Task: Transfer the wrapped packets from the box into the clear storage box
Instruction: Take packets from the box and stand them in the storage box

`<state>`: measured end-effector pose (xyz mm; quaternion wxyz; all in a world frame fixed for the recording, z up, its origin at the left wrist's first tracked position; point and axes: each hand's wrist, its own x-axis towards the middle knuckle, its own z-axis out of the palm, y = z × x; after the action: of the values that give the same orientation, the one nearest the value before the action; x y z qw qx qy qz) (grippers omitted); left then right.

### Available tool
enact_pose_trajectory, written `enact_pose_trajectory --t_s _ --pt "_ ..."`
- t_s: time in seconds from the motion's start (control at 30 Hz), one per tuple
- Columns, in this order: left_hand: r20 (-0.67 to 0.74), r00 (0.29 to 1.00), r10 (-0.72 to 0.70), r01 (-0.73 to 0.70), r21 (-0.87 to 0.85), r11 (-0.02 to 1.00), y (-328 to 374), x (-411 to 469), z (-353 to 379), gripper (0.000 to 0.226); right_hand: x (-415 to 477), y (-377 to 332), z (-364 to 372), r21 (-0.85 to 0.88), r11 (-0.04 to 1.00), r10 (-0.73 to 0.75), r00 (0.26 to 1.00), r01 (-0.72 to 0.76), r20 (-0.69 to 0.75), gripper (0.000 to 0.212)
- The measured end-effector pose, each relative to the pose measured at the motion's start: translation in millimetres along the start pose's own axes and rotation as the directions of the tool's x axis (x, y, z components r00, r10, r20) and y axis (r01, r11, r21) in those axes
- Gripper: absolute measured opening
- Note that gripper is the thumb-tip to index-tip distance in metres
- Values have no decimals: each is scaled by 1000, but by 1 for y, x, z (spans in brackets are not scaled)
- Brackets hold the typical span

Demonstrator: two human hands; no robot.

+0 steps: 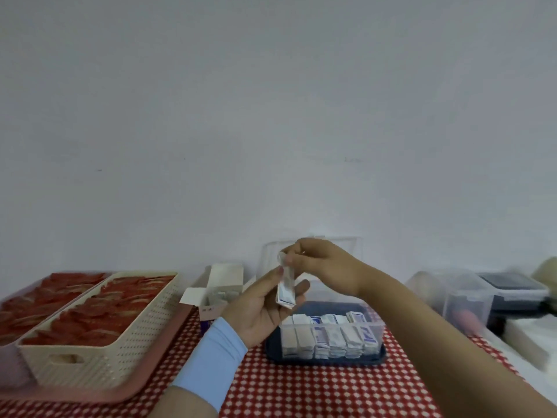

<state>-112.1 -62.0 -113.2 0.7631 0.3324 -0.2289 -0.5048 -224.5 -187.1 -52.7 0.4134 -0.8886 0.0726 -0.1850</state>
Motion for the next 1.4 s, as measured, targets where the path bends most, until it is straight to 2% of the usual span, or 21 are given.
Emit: enact_pose_trajectory --t_s 0.07,0.13,0.27,0.47,0.57,0.63,0.67,0.73,0.77,0.83,0.87,0.93,1.03,1.23,1.4 --pt "16 1000 -18 17 21 1000 0 0 6 37 2 4 -10 64 996 57 998 -55 -32 26" --pt "14 1000 -28 27 78 997 -1 2 9 38 1 5 -18 40 994 100 995 -100 -1 31" --pt "57 996 -72 62 152 986 -2 6 12 45 -1 9 -35 24 995 100 995 -101 23 10" --pt "71 994 -84 62 266 962 -2 17 17 46 0 17 -46 -2 995 104 993 -105 60 7" --pt "41 995 -96 69 436 897 0 21 22 31 2 23 -55 -40 990 135 991 -134 21 7" --pt "-8 997 -78 65 639 766 4 26 24 28 6 33 -61 -67 982 175 983 -179 -53 7" --pt "-34 999 -31 46 769 638 6 32 21 29 9 41 -63 -102 973 197 976 -206 -91 7" --pt "-8 993 115 -20 969 247 10 40 17 24 14 57 -63 -222 939 243 963 -264 -118 8" --pt "44 989 144 -51 998 42 10 43 15 21 17 64 -59 -277 916 272 957 -290 -100 8" --pt "96 994 52 -79 963 -258 7 46 13 24 22 76 -49 -353 879 327 944 -321 -43 7" --pt "82 996 -26 -86 934 -346 4 48 11 28 25 82 -42 -378 866 348 937 -327 -15 7" --pt "21 991 -133 -78 895 -440 -4 52 5 34 29 91 -32 -424 847 368 929 -321 32 7" --pt "-27 983 -179 -69 859 -508 -10 55 -6 31 34 102 -23 -451 835 391 917 -316 81 6" --pt "-88 966 -242 -71 813 -577 -16 52 -17 35 39 105 -10 -498 817 404 905 -290 135 7" --pt "-64 971 -232 -90 799 -594 -18 55 -18 36 39 110 -4 -521 800 442 880 -298 176 13"
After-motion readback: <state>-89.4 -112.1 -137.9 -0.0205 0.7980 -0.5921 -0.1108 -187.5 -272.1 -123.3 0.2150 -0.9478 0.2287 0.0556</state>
